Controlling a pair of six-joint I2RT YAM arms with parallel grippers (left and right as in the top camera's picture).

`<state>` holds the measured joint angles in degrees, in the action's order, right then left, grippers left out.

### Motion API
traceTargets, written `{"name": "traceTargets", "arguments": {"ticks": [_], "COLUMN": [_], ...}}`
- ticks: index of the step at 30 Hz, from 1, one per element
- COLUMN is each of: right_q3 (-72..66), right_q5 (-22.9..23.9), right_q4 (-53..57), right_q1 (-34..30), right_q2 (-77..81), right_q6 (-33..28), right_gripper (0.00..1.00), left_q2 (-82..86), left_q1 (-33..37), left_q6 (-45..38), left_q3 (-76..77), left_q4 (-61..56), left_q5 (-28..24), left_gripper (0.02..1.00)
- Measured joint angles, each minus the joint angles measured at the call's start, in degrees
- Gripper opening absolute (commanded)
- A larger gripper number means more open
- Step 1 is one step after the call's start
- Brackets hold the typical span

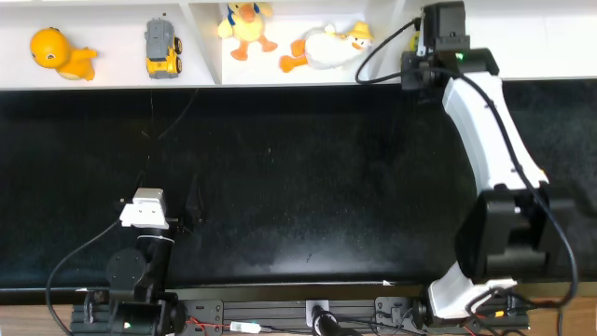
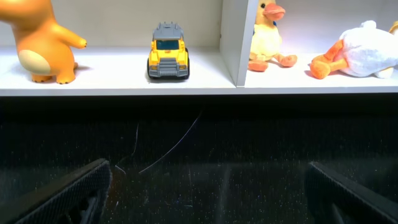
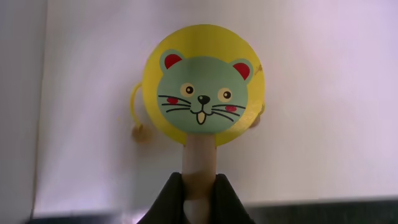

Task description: Store Toys

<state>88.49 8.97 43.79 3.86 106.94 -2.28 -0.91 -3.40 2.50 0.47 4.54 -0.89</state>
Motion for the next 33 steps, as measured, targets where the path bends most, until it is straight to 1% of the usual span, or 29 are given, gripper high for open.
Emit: {"name": "traceTargets", "arguments": {"ticks": [3,6,12,15,18,21,22,24,25,29,33], "right_q3": [1.20,1.42,2.16,2.27,2.36,0.13,-1.53,-6.14,-9.42,-20.09,-26.40], "right_q5": [-0.74,-1.79,-3.43,-3.82,-3.93,-3.43,-3.13,-2.19,-1.51,1.03,1.75], "right_q4": [-1.79,-3.17,-4.09,-3.45,-1.57,0.48,0.79,0.96,0.85,1.99,5.31], "right_q1": [-0.02,-0.02,-0.02,0.00,-0.02,0.00,0.00,0.13,0.26,0.42,0.39], "right_q2": [2.29,4.00,4.94,4.94,4.42,2.08,0.66,-3.15,-5.84,-16.55,-28.30], "right_q6": [-0.31,-0.44,-0.09,-0.15,0.13,0.13,0.15,0.26,0.13,-0.35,0.11], "right_gripper": [0.106,0.148,0.546,0.627,0.735,0.807,0.842,0.963,0.996,0.998,0.998], "left_q2": [0.00,0.00,0.00,0.02,0.00,0.00,0.00,0.00,0.02,0.00,0.02], "left_q1": [0.00,0.00,0.00,0.00,0.00,0.00,0.00,0.00,0.00,0.00,0.00], "left_q6": [0.00,0.00,0.00,0.00,0.00,0.00,0.00,0.00,0.00,0.00,0.00], "left_q3": [0.00,0.00,0.00,0.00,0.00,0.00,0.00,0.00,0.00,0.00,0.00], "left_q4": [0.02,0.02,0.02,0.02,0.02,0.02,0.02,0.04,0.02,0.02,0.02], "left_q5": [0.00,0.00,0.00,0.00,0.00,0.00,0.00,0.00,0.00,0.00,0.00], "left_gripper": [0.998,0.998,0.998,0.998,0.998,0.998,0.998,0.998,0.998,0.998,0.998]}}
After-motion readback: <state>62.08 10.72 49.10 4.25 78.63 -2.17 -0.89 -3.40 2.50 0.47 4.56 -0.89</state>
